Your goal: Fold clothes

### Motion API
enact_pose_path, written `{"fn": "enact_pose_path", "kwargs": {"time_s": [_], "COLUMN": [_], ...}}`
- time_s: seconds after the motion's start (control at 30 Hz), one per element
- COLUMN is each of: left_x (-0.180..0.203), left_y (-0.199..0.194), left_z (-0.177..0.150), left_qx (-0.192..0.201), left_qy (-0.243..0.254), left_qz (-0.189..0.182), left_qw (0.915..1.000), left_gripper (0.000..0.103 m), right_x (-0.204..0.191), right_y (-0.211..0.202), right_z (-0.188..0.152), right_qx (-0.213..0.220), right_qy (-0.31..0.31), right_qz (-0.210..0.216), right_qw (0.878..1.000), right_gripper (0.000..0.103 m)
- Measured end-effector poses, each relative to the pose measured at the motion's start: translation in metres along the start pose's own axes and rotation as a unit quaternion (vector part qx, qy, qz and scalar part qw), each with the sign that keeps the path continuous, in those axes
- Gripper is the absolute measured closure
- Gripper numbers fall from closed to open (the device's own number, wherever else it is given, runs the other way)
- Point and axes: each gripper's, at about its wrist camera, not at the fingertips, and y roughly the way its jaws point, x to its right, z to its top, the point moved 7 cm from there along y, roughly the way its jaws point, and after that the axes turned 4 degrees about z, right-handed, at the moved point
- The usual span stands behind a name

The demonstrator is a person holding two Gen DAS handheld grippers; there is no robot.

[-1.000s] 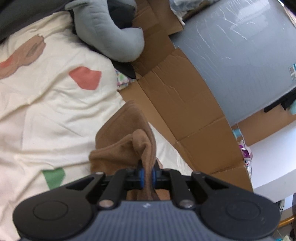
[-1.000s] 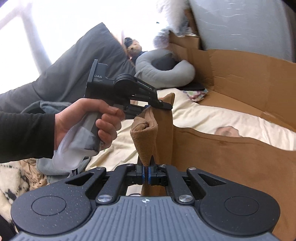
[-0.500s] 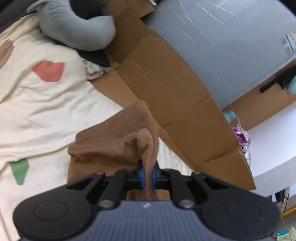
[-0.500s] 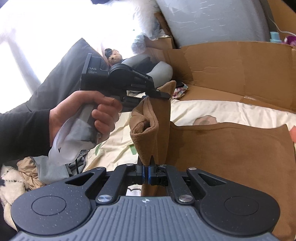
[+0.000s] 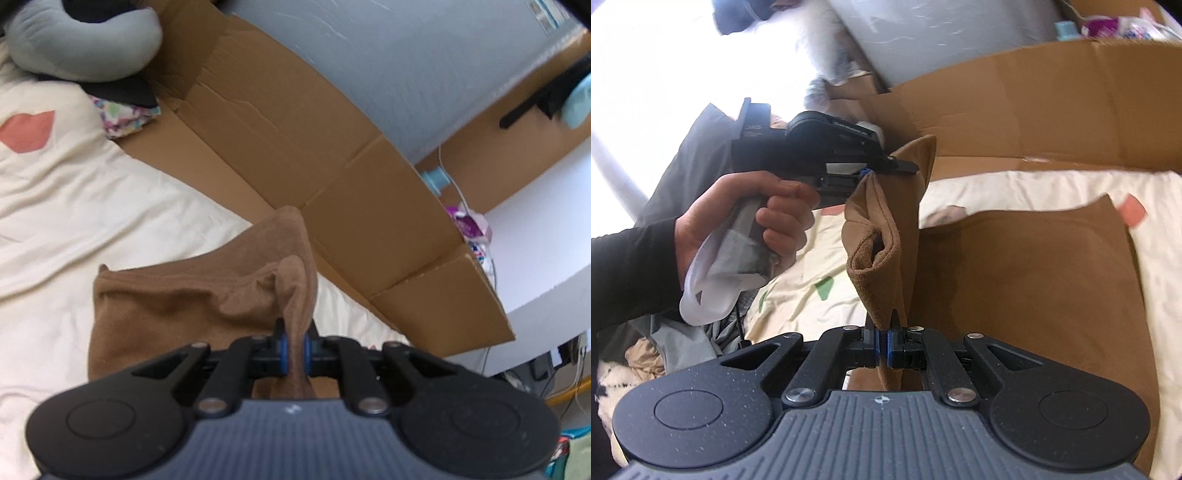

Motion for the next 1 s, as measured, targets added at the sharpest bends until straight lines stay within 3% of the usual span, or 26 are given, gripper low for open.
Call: {"fn": "enact_pose_path", "kwargs": {"time_s": [0.3,0.6,0.83,1.0], "left_x": [0.026,0.051,0.068,0.071], "left_y": [0.028,0.051,0.076,0.089], "left_z": [-0.016,-0.042,-0.063,-0.076], "left_qx": [-0.018,-0.025,-0.033,-0.033], "left_qy": [0.027,0.024,0.032,0.036], "left_qz": [0.013,0.033,0.035,0.045], "left_qw": [0.9994,0.9989,0.9983,0.9978], "left_gripper": [0.094,0.094,0.094,0.094], "right_x": [0.031,0.052,0.084,0.096], "right_y": [-0.01,-0.027,-0.04,-0.046], "right_z": [-0.014,-0.035,-0.054,-0.066], "right_qx": [0.004,-0.007,-0.003,-0.004], "right_qy": [0.044,0.077,0.142,0.156], "right_qz": [-0.015,-0.028,-0.045,-0.053], "right_qw": [0.999,0.997,0.989,0.986], "right_gripper": [0.101,0.101,0.101,0.102]}}
